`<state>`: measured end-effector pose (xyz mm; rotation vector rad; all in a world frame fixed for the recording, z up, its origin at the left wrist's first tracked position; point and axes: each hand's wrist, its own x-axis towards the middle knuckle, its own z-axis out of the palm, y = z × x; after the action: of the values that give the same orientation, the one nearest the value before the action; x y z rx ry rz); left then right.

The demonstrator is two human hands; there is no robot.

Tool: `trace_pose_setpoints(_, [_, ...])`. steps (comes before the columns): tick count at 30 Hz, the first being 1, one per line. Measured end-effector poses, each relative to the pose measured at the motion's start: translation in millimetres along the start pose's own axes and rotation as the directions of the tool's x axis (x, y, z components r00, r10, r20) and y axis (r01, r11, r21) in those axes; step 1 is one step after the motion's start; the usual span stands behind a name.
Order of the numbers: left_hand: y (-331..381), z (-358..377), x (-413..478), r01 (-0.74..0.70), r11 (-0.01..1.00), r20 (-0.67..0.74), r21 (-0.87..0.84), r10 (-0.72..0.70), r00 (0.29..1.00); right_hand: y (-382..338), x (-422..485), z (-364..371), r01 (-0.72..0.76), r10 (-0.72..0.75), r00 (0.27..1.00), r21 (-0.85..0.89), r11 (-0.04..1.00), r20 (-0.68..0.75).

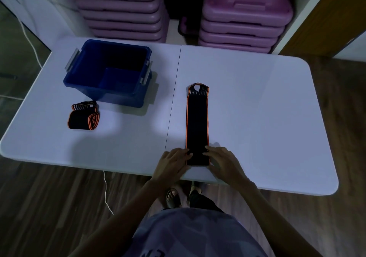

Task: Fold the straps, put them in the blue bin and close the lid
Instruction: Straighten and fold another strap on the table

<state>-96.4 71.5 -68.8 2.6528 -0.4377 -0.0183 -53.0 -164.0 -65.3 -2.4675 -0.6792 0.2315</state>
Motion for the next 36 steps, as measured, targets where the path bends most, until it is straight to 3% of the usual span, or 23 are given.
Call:
trace_pose_setpoints(4, [4.7, -13.2, 17.7, 0.017, 0.995, -0.015, -0.099, -0.019, 1.000, 0.6, 8.7, -9.9, -0.055, 0.054, 0.998, 0.110, 0.992, 0.013])
trace_pose_setpoints(8, [2.3, -21.8, 39.3, 0.384, 0.849, 0.196, -0.362, -0.334, 0.922, -5.1, 24.8, -14.8, -0.257, 0.224, 0.964, 0.281, 0.925, 0.145])
trace_pose_setpoints(11, [5.4, -19.6, 51.1, 0.501, 0.748, 0.196, -0.436, -0.464, 0.864, -7.2, 39.0, -11.9, -0.359, 0.325, 0.932, 0.307, 0.881, 0.158])
trace_pose_setpoints(14, [11.2, -18.5, 59.9, 0.536, 0.713, 0.137, -0.453, -0.538, 0.832, -9.0, 46.8, -9.1, -0.416, 0.403, 0.909, 0.286, 0.863, 0.106])
trace_pose_setpoints(18, [9.8, -13.9, 59.4, 0.469, 0.791, 0.089, -0.393, -0.475, 0.876, -13.3, 43.7, -11.4, -0.355, 0.352, 0.934, 0.264, 0.897, 0.057])
trace_pose_setpoints(22, [-1.9, -14.8, 42.8, 0.284, 0.937, 0.212, -0.204, -0.240, 0.947, -4.3, 31.8, -11.3, -0.287, 0.264, 0.956, 0.228, 0.930, 0.125])
trace_pose_setpoints(24, [-8.4, -14.8, 39.1, 0.228, 0.962, 0.226, -0.151, -0.191, 0.955, 2.4, 28.9, -10.0, -0.230, 0.203, 0.965, 0.171, 0.958, 0.163])
trace_pose_setpoints(28, [-13.5, -15.5, 42.3, 0.225, 0.958, 0.200, -0.180, -0.188, 0.962, 6.6, 31.8, -9.9, -0.264, 0.225, 0.958, 0.241, 0.934, 0.179])
trace_pose_setpoints(32, [-9.5, -24.0, 49.8, 0.357, 0.879, 0.231, -0.316, -0.293, 0.928, -4.4, 35.9, -23.7, -0.334, 0.250, 0.933, 0.371, 0.866, 0.258])
trace_pose_setpoints(36, [-1.9, -22.2, 58.0, 0.454, 0.858, 0.263, -0.239, -0.393, 0.881, -10.4, 41.5, -20.3, -0.412, 0.368, 0.910, 0.332, 0.848, 0.190])
